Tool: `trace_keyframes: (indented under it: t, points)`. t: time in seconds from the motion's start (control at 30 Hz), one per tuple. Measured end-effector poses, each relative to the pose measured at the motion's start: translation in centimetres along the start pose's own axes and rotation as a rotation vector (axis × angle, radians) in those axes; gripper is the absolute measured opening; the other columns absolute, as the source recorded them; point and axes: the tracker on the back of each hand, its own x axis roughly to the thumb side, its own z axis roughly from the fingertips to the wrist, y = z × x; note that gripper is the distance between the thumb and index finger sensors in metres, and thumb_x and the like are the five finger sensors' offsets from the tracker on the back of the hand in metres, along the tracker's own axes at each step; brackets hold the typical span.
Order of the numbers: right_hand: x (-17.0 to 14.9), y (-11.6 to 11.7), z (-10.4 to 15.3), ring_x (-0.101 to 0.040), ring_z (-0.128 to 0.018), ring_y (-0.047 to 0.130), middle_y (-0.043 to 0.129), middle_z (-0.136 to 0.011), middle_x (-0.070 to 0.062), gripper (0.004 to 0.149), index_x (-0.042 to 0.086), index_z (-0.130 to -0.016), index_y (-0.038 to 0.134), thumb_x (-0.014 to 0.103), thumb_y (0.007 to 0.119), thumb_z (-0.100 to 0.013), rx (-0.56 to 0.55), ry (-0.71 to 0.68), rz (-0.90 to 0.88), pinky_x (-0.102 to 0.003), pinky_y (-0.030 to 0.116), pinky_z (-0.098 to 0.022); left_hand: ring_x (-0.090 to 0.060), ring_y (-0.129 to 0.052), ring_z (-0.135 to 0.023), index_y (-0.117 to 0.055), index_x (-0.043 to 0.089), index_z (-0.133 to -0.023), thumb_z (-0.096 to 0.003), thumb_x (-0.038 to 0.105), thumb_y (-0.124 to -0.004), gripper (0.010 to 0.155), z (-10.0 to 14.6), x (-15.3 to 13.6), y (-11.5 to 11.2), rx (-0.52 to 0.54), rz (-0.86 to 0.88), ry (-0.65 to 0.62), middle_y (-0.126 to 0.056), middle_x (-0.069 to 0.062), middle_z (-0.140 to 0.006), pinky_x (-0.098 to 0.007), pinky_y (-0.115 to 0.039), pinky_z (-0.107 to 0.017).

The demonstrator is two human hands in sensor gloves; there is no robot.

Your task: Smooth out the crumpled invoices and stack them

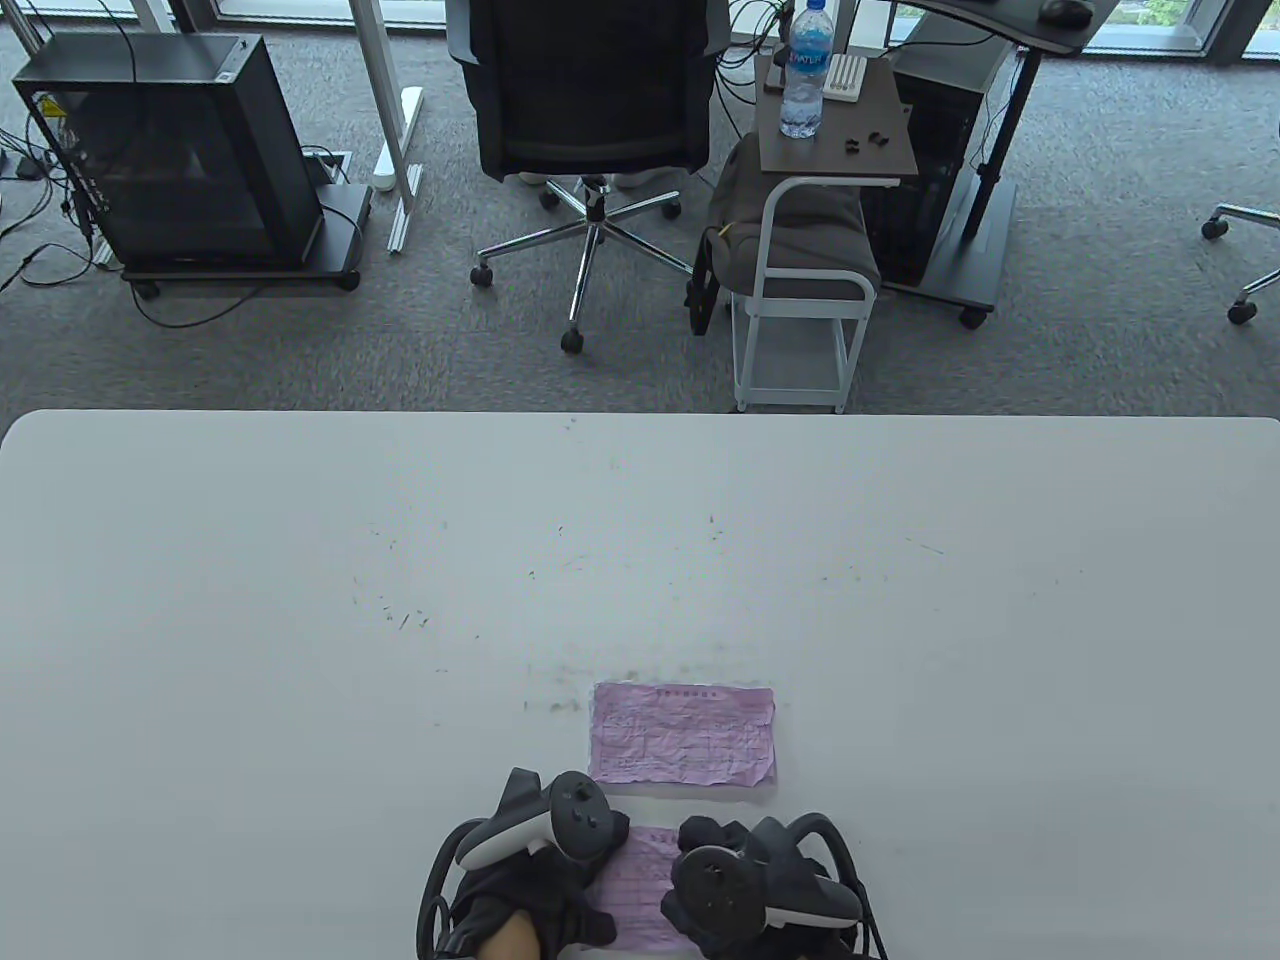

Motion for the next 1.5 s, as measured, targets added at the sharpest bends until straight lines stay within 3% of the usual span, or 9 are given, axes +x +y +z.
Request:
trace_keyframes:
  t: [0.1, 0.17, 0.3, 0.67, 0.87, 1.07, 1.27, 1.37, 1.5]
  points:
    - [-0.2, 1.4, -0.4, -0.043, -0.087, 0.065, 0.042, -0.108, -0.024, 0.059, 0.017, -0.103, 0.049, 0.046, 0.069, -0.056, 0.193, 0.034, -0.038, -0.058, 0.075, -0.053, -0.056, 0.014, -0.089, -0.016, 0.037, -0.106, -0.0517, 0.043, -0.081, 0.085, 0.0, 0.0, 0.0, -0.001, -0.001, -0.001, 0.015, -0.011, -0.101, -0.071, -0.017, -0.062]
    - [-0.8, 1.6, -0.3, -0.036, -0.092, 0.047, 0.032, -0.11, -0.019, 0.062, 0.02, -0.105, 0.042, 0.047, 0.068, -0.057, 0.298, 0.118, -0.085, -0.055, 0.063, -0.057, -0.056, 0.014, -0.089, -0.015, 0.037, -0.106, -0.0517, 0.043, -0.081, 0.085, 0.0, 0.0, 0.0, -0.001, -0.001, -0.001, 0.015, -0.011, -0.101, -0.071, -0.017, -0.062]
    - [-1.8, 1.4, -0.3, -0.035, -0.09, 0.049, 0.034, -0.109, -0.019, 0.061, 0.017, -0.105, 0.044, 0.045, 0.069, -0.057, 0.281, 0.254, -0.163, -0.055, 0.064, -0.056, -0.056, 0.014, -0.089, -0.015, 0.037, -0.106, -0.0517, 0.043, -0.081, 0.085, 0.0, 0.1, 0.0, -0.002, -0.001, 0.0, 0.015, -0.011, -0.101, -0.071, -0.017, -0.062]
    - [-4.3, 0.7, 0.7, -0.04, -0.081, 0.065, 0.049, -0.103, -0.025, 0.051, 0.01, -0.098, 0.054, 0.037, 0.069, -0.058, 0.238, 0.559, -0.097, -0.058, 0.074, -0.049, -0.056, 0.014, -0.089, -0.015, 0.037, -0.106, -0.0517, 0.043, -0.081, 0.086, 0.0, 0.2, 0.0, -0.002, 0.0, 0.002, 0.015, -0.011, -0.101, -0.071, -0.017, -0.062]
    - [-5.0, 0.7, 1.2, -0.043, -0.079, 0.069, 0.053, -0.101, -0.029, 0.049, 0.006, -0.095, 0.056, 0.035, 0.07, -0.058, 0.254, 0.643, -0.048, -0.057, 0.077, -0.047, -0.056, 0.015, -0.089, -0.015, 0.037, -0.106, -0.0517, 0.043, -0.081, 0.085, 0.0, 0.1, 0.0, -0.001, 0.002, 0.002, 0.016, -0.011, -0.101, -0.071, -0.017, -0.062]
    - [-6.6, 0.0, 2.6, -0.044, -0.08, 0.071, 0.043, -0.103, -0.033, 0.06, 0.005, -0.1, 0.054, 0.044, 0.07, -0.057, 0.138, 0.639, -0.145, -0.055, 0.079, -0.047, -0.056, 0.015, -0.089, -0.015, 0.038, -0.106, -0.0516, 0.043, -0.081, 0.085, 0.0, 0.1, 0.0, -0.001, 0.003, 0.002, 0.016, -0.011, -0.101, -0.071, -0.017, -0.062]
    - [-4.1, -1.0, 1.8, -0.046, -0.083, 0.066, 0.044, -0.105, -0.03, 0.058, 0.011, -0.1, 0.056, 0.044, 0.071, -0.055, -0.052, 0.3, -0.137, -0.058, 0.075, -0.05, -0.056, 0.015, -0.089, -0.015, 0.037, -0.106, -0.0516, 0.043, -0.081, 0.085, 0.0, 0.1, 0.0, -0.001, 0.005, 0.002, 0.015, -0.011, -0.101, -0.071, -0.017, -0.062]
    - [-1.2, -0.7, 0.7, -0.047, -0.087, 0.058, 0.038, -0.108, -0.027, 0.057, 0.015, -0.1, 0.055, 0.045, 0.071, -0.055, -0.003, 0.123, -0.065, -0.061, 0.069, -0.054, -0.056, 0.015, -0.089, -0.015, 0.037, -0.106, -0.0516, 0.043, -0.081, 0.086, 0.0, 0.0, 0.0, -0.002, 0.006, 0.0, 0.016, -0.011, -0.101, -0.071, -0.017, -0.062]
    - [1.9, 0.9, -0.4, -0.046, -0.091, 0.051, 0.036, -0.11, -0.021, 0.054, 0.021, -0.101, 0.054, 0.046, 0.069, -0.056, 0.177, -0.128, -0.035, -0.062, 0.064, -0.059, -0.056, 0.015, -0.089, -0.015, 0.037, -0.106, -0.0517, 0.043, -0.081, 0.086, 0.0, 0.0, 0.0, -0.003, 0.005, -0.001, 0.016, -0.011, -0.101, -0.071, -0.017, -0.062]
